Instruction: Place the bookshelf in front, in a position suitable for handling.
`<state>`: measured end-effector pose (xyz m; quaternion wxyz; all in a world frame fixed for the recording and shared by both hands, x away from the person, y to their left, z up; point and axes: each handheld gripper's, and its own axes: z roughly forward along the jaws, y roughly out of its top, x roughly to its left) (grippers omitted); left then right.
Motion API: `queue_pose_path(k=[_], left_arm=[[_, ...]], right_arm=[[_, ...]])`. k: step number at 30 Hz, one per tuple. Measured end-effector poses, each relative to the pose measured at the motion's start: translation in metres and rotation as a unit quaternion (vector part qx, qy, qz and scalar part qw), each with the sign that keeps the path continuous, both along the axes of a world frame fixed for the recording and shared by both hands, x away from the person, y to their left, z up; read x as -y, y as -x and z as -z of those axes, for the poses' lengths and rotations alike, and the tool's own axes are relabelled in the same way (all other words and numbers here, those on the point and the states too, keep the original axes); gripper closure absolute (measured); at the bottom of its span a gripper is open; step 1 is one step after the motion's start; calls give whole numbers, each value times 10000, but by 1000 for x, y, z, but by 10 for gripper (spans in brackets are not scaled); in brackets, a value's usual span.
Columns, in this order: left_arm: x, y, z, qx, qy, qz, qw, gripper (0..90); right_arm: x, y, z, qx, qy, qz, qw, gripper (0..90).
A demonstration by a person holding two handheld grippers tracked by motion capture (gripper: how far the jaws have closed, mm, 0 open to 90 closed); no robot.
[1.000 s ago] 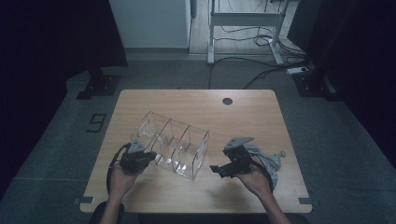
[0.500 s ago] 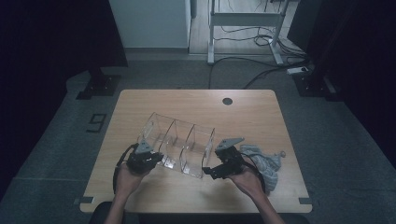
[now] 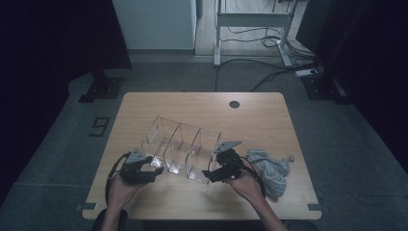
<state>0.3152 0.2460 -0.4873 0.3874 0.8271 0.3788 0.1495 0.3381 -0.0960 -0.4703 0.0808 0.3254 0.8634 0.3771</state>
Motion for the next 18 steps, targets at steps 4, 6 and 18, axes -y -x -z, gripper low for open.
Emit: queue_pose_path(k=[4,6,18], left_arm=[[-13,1,1,-36,-11,-134,9999,193],[-20,1,1,-9,3,-205,9998,167],[-39,-4,9,25,-5,-291,9996,115]], right_arm=[[0,-3,1,-12,51,129,9999,118],[1,-3,2,9,46,111,9999,128],[20,-9,-2,19,57,463,9989,309]])
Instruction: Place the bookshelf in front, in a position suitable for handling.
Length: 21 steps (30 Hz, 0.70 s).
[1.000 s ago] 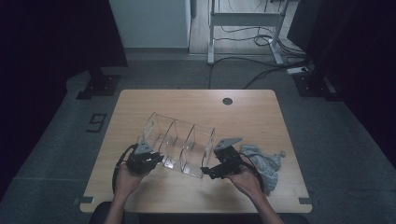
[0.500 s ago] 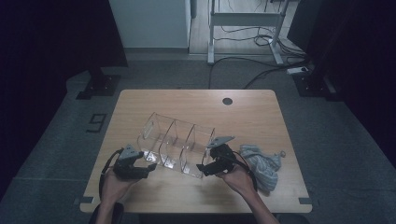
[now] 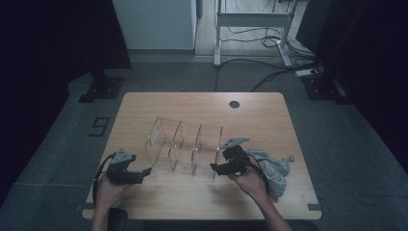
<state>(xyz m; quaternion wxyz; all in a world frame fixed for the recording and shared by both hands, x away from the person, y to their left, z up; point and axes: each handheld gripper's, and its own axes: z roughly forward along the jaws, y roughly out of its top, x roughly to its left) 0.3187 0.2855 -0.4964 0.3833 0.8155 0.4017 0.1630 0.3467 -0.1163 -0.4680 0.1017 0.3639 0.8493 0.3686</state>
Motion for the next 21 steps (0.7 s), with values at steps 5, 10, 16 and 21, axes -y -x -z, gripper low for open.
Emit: queue_pose_path(k=[5,10,16,21], left_arm=[[0,-3,4,-43,-11,37,10000,91],[2,-6,5,-41,-97,89,9999,77],[4,-7,6,30,-122,136,9998,58],[9,-9,6,32,-193,164,9997,51]], right_arm=[[11,-3,-2,-25,17,90,10000,445],[19,-6,-3,-60,60,242,9997,541],[30,-10,-5,-51,106,432,9990,646],[39,-14,-5,-59,132,519,9985,704]])
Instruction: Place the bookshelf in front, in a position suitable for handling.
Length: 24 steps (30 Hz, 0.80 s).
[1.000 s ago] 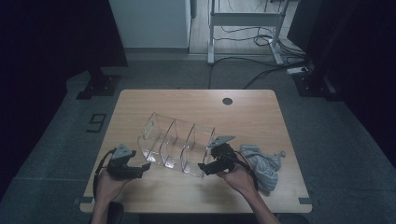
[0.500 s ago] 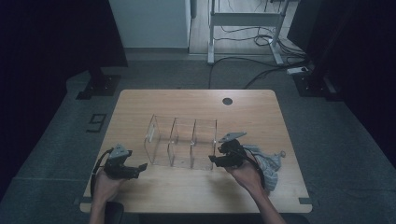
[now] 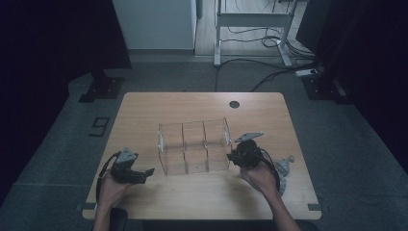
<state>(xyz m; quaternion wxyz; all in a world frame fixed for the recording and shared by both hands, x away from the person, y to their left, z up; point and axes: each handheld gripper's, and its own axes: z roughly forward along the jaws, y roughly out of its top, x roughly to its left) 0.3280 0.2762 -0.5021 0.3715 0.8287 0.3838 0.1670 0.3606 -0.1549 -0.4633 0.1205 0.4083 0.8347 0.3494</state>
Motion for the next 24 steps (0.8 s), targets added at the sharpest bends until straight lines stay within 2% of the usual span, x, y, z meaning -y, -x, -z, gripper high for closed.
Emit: queue_pose_path(k=[6,12,17,20,24], left_arm=[[8,-2,-4,20,-14,62,10000,55],[15,-3,-9,-16,-50,50,10000,76],[23,-6,-13,-36,-119,77,9999,79],[24,-8,-15,-46,-46,90,9999,79],[24,-9,-20,-23,41,110,9999,98]], right_arm=[[11,-5,0,-47,0,148,9999,780],[19,-9,0,-48,18,254,9997,818],[26,-12,0,43,161,357,9992,840],[28,-14,0,107,215,379,9990,851],[29,-17,1,122,155,331,9993,856]])
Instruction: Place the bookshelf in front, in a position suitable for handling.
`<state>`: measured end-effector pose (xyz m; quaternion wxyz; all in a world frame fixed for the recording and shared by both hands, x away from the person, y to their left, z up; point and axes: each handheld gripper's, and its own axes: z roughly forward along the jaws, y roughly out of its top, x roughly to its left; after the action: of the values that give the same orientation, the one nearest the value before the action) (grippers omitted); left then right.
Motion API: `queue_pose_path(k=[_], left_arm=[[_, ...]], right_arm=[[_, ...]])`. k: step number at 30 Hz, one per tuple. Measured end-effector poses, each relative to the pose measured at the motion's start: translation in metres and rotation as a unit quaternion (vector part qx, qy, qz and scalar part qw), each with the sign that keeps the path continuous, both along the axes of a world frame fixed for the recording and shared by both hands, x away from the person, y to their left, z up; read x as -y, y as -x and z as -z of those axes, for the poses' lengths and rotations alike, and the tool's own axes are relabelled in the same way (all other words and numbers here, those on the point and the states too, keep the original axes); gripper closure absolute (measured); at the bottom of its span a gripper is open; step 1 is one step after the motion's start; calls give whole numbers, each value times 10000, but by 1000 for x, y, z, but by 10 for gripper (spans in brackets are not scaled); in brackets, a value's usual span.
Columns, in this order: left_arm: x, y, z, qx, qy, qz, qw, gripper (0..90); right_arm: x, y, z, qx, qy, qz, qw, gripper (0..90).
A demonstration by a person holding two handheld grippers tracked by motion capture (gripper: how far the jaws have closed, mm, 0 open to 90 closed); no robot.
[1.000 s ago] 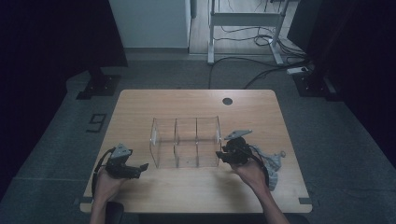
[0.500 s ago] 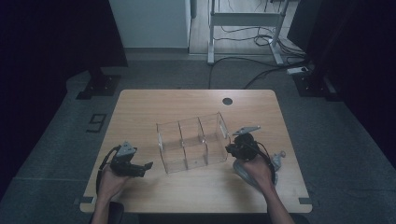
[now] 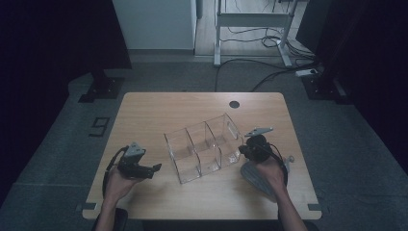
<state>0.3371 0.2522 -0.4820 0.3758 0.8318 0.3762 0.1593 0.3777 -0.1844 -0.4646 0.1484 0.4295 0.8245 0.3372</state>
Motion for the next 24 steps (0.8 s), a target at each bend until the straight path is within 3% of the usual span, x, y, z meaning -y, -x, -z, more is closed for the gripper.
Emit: queue_pose_path(k=[6,15,24], left_arm=[[-2,-1,-5,44,134,55,9999,126],[4,-3,-9,135,172,267,9994,144],[0,-5,-13,238,310,254,9989,156]], right_arm=[[-2,-5,0,12,18,-62,10000,860],[-6,-10,0,-29,-22,-208,9998,861],[-18,-12,-1,-49,45,-433,9990,863]])
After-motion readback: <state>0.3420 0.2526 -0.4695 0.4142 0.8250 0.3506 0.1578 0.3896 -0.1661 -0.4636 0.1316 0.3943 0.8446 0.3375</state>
